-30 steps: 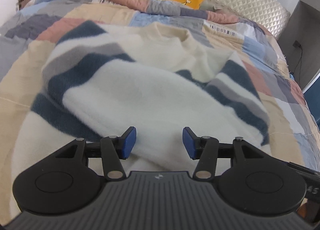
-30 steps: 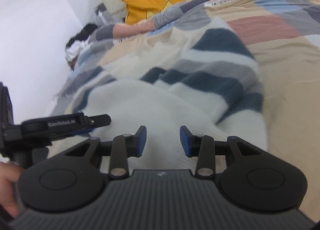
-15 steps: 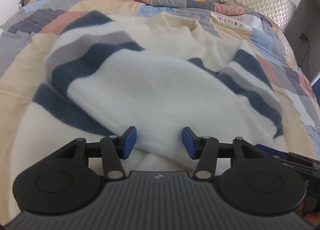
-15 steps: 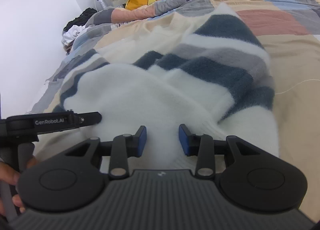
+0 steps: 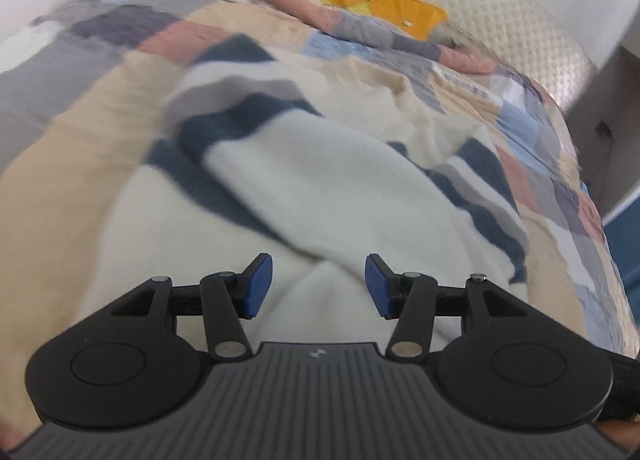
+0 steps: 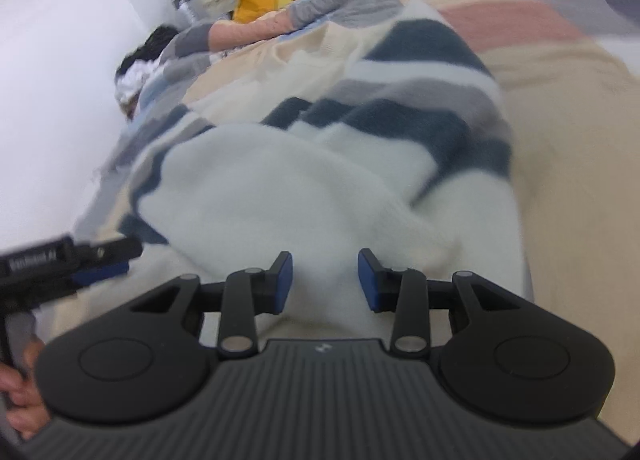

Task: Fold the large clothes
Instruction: 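Move both open grippers over the folded fleece toward its hem, then move the right gripper to the fleece hem and close around it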

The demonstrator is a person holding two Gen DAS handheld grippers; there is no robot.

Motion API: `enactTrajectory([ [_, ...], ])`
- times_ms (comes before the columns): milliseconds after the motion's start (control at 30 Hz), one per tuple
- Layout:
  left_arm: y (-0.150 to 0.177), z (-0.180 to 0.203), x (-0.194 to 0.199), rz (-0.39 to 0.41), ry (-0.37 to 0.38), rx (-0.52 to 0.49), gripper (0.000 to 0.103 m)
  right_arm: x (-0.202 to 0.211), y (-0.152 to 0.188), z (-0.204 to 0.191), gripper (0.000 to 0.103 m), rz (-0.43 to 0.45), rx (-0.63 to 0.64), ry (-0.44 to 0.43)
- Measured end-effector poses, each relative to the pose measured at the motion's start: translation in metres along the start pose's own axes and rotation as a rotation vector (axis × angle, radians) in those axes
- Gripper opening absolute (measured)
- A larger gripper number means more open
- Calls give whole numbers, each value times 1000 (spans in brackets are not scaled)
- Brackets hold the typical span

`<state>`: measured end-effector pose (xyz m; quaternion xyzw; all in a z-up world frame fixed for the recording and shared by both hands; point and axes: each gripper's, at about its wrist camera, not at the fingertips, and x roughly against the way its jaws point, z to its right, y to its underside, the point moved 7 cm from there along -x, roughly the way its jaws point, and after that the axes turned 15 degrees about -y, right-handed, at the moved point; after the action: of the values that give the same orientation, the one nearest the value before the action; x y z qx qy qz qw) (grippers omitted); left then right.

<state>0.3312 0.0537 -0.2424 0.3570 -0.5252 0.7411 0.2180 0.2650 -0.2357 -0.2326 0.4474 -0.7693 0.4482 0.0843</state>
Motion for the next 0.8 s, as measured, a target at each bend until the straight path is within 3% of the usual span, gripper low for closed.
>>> enactTrajectory([
  [100,-1,-27,13,-44,-7,83,58,22,7,8,39,20,-103,-16],
  [233,-5,-70,25,-112,-33,252,59,50,16,19,41,41,-169,33],
  [433,-6,-131,33,-176,-154,429,60,82,37,45,42,104,-330,81],
  [600,7,-138,21,-261,-148,457,60,82,49,56,42,94,-435,81],
  [700,18,-142,9,-317,-172,480,60,71,61,57,50,58,-502,50],
  [800,22,-140,8,-324,-189,459,60,62,71,55,50,36,-550,11],
])
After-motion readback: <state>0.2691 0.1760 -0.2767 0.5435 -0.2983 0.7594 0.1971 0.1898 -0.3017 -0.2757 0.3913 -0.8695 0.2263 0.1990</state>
